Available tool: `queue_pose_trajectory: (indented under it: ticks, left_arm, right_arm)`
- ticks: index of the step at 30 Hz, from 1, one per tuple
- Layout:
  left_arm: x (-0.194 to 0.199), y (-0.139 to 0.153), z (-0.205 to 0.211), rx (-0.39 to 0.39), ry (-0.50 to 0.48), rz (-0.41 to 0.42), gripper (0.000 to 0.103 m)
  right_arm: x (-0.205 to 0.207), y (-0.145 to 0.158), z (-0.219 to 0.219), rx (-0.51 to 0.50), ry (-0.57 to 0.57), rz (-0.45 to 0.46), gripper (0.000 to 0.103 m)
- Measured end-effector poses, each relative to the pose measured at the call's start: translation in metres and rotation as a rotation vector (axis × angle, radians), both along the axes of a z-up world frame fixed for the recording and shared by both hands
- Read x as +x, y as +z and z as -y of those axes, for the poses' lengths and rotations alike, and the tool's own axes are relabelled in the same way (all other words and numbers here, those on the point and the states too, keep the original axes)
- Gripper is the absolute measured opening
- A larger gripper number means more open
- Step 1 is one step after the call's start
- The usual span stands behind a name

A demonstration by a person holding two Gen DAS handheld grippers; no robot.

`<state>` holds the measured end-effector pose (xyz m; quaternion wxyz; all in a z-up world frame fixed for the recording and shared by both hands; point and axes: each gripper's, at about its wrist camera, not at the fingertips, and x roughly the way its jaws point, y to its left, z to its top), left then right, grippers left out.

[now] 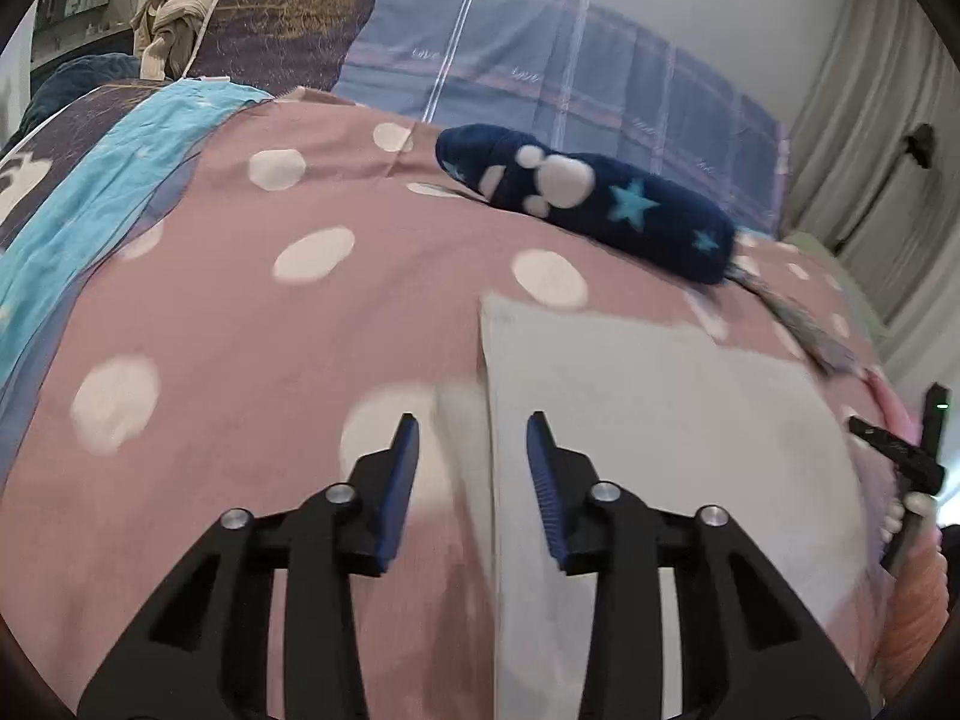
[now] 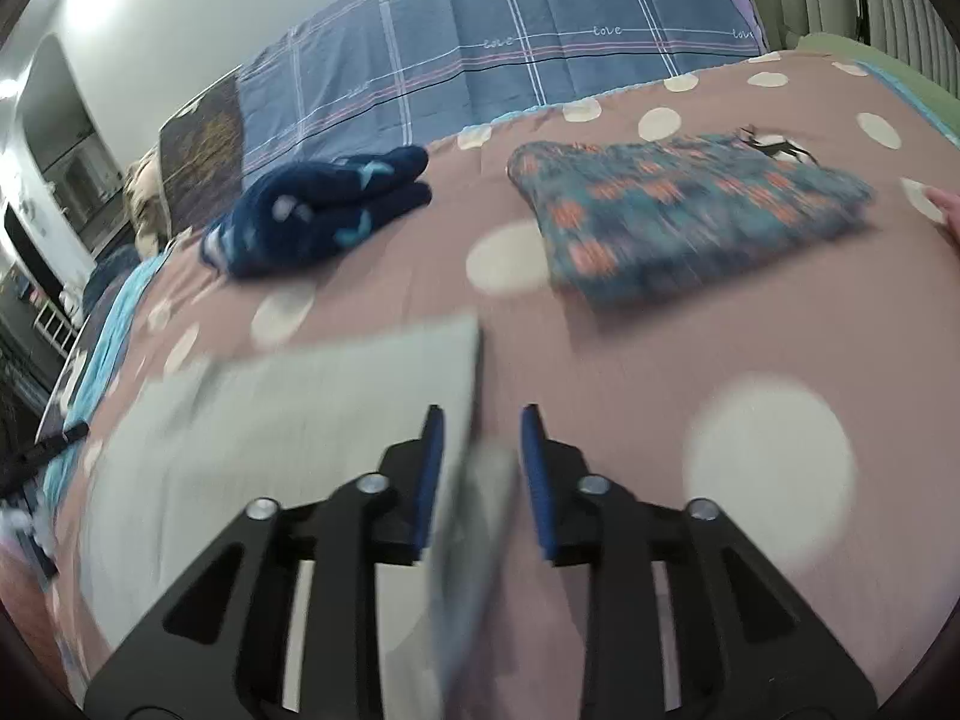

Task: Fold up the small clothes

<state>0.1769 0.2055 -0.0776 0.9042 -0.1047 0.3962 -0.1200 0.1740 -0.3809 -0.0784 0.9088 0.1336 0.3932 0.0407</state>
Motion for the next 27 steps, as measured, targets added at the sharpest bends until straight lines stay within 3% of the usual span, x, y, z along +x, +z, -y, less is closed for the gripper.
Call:
queue_pose_trajectory:
  ticks: [5,7,11,12,14,15,18,20,23,24,27]
  left_arm:
    - [-0.096,-0.019,0.007,-0.020,-0.105,-0.022,0.039]
    - [-0.111,-0.031,0.017,-0.003,-0.145,-0.041,0.039]
    - [-0.115,-0.051,0.034,0.050,-0.188,-0.060,0.038]
    - [-0.114,-0.054,0.034,0.046,-0.192,-0.053,0.034]
    - [-0.109,-0.057,0.035,0.032,-0.194,-0.038,0.001]
    - [-0.109,-0.055,0.033,0.038,-0.178,-0.036,0.003]
    - [-0.125,-0.019,0.022,0.080,-0.164,0.091,0.003]
    - [-0.130,-0.009,0.013,0.104,-0.180,0.114,0.002]
    - [-0.132,-0.025,0.006,0.242,-0.145,0.056,0.000]
    - [-0.133,-0.031,0.002,0.252,-0.137,0.037,0.000]
    - [-0.141,-0.039,-0.008,0.171,-0.116,0.020,0.000]
  right_arm:
    - [-0.090,-0.010,0.007,0.059,-0.006,-0.012,0.035]
    - [-0.116,-0.012,0.006,0.090,-0.020,-0.014,0.038]
    - [-0.151,-0.015,-0.002,0.119,-0.028,-0.020,0.040]
    - [-0.157,-0.016,-0.005,0.126,-0.024,-0.021,0.041]
    - [-0.165,-0.016,-0.012,0.127,-0.020,-0.026,0.041]
    - [-0.170,-0.015,-0.014,0.128,-0.021,-0.024,0.041]
    - [-0.180,-0.008,-0.020,0.127,-0.022,-0.007,0.041]
    - [-0.185,-0.005,-0.019,0.119,-0.024,0.001,0.043]
    - [-0.190,-0.004,-0.018,0.116,-0.031,0.001,0.044]
    - [-0.191,-0.005,-0.017,0.123,-0.037,-0.004,0.044]
    - [-0.194,-0.010,-0.017,0.141,-0.043,-0.014,0.044]
